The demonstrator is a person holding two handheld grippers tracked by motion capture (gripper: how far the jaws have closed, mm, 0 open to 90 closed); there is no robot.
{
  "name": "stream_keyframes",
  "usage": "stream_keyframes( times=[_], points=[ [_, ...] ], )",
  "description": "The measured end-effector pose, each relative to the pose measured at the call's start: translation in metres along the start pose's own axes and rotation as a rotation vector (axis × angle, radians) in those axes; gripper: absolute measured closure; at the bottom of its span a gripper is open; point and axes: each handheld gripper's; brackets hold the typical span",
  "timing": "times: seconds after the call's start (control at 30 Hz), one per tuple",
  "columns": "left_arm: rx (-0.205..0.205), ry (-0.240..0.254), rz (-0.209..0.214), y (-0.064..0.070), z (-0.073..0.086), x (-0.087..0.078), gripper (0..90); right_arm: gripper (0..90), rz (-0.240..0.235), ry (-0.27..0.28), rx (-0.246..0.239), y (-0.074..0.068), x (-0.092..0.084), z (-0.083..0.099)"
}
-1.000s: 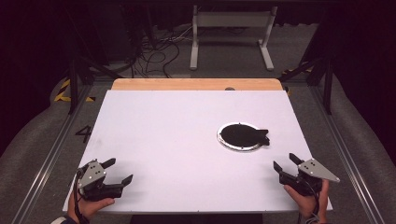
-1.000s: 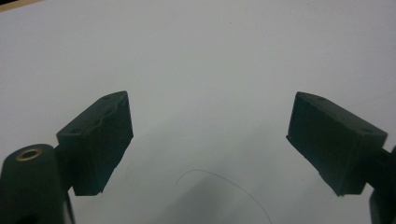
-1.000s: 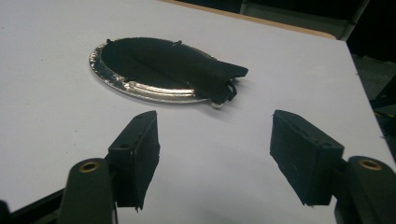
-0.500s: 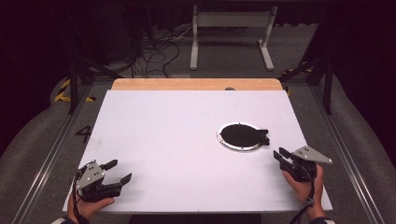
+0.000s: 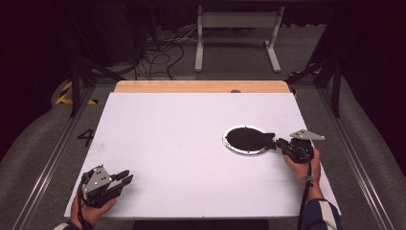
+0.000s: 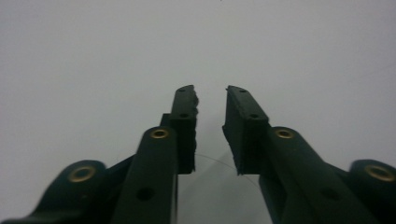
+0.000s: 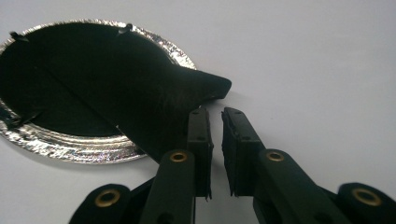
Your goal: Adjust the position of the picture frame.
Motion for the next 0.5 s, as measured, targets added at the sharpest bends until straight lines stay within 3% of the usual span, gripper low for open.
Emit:
stream_keyframes(
  times=[0.1,0.2,0.27,0.3,0.33,0.5],
  points=[
    [0.006,-0.004,0.019,-0.001,0.0,0.0,89.3,82.4,0.018,-0.015,-0.007,-0.002,0.007,-0.001],
    [0.011,-0.022,0.025,-0.001,0.0,0.003,89.9,81.9,0.012,-0.009,0.057,0.003,0.011,-0.005],
    [0.018,-0.028,0.028,0.0,-0.001,0.003,89.9,82.8,0.012,-0.011,0.068,0.004,0.014,-0.007],
    [0.018,-0.03,0.024,0.001,-0.001,0.003,89.8,88.3,0.005,-0.026,0.019,0.0,0.018,-0.009],
    [0.019,-0.029,0.025,0.001,-0.001,0.003,89.8,90.0,0.005,-0.027,0.006,-0.002,0.018,-0.01],
    [0.023,-0.034,0.027,-0.001,-0.001,0.004,89.1,90.0,-0.043,-0.052,0.011,-0.003,0.017,-0.009]
  ],
)
Point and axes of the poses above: each handheld gripper's, and its own axes: x roughly forward along the jaws, z roughly out of its underside, y roughly to its right, and after that the axes turned 4 degrees about z, right-handed
